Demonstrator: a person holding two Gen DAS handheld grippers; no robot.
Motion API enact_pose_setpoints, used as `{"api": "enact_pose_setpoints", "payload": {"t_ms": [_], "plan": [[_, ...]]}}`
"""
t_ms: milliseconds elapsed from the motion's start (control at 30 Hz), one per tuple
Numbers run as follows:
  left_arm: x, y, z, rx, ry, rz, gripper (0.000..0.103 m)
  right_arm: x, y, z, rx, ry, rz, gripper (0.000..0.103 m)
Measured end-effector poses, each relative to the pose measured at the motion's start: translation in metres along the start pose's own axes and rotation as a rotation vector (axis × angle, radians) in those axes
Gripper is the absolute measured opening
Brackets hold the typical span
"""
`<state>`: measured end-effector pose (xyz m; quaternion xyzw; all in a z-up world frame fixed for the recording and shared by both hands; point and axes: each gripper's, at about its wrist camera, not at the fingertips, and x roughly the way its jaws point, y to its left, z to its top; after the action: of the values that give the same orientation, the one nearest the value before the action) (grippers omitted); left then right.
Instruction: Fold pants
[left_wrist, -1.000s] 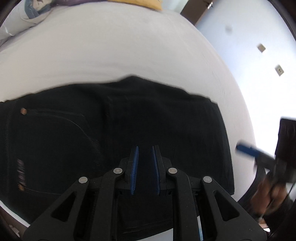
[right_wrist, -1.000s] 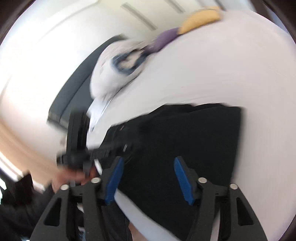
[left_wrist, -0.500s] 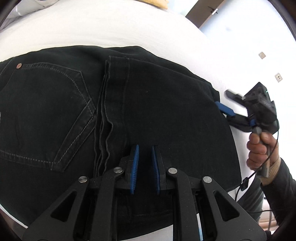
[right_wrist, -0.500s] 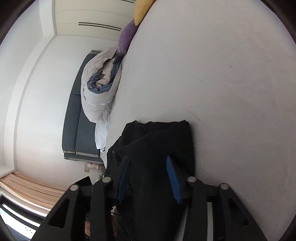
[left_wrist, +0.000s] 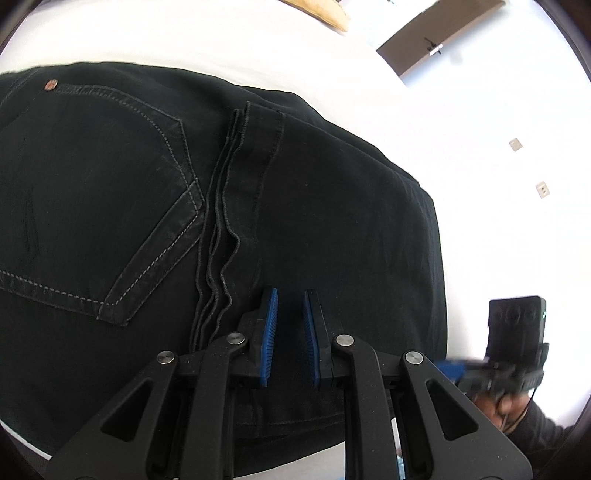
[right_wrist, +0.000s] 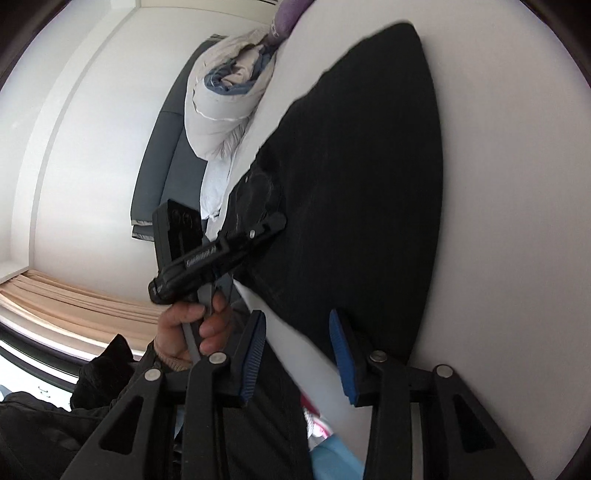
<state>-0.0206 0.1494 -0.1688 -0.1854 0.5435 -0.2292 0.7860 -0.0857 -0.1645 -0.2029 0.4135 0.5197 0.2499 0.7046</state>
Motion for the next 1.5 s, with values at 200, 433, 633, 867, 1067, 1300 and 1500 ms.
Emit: {"api": "enact_pose_setpoints", "payload": {"t_ms": [200, 433, 633, 867, 1067, 1300, 1500], "plan": [[-0.004, 0.012, -0.005, -0.041, -0.030, -0.044, 0.014, -0.018, 0.040, 0.017, -0.049, -0.038, 0.068, 0.043], [-0.006, 0.028, -0.012, -0.081, -0.055, -0.098, 0.014, 0.014, 0.019, 0.087, 0.046, -0.078, -0.016, 0.063], [-0.039, 0.036, -0.019, -0.151, -0.127, -0.066, 0.015, 0.032, 0.010, 0.082, 0.072, -0.089, -0.159, 0.049], [-0.150, 0.101, -0.055, -0.347, -0.458, -0.038, 0.100, 0.015, 0.037, 0.069, 0.043, -0.158, -0.012, 0.054], [-0.193, 0.165, -0.075, -0.521, -0.596, -0.052, 0.103, 0.037, 0.045, 0.065, 0.055, -0.108, 0.011, 0.056], [-0.176, 0.205, -0.077, -0.588, -0.576, -0.203, 0.102, 0.040, 0.046, 0.061, 0.088, -0.113, 0.065, 0.056], [-0.168, 0.245, -0.088, -0.702, -0.578, -0.254, 0.102, 0.034, 0.040, 0.058, 0.113, -0.129, 0.061, 0.056]]}}
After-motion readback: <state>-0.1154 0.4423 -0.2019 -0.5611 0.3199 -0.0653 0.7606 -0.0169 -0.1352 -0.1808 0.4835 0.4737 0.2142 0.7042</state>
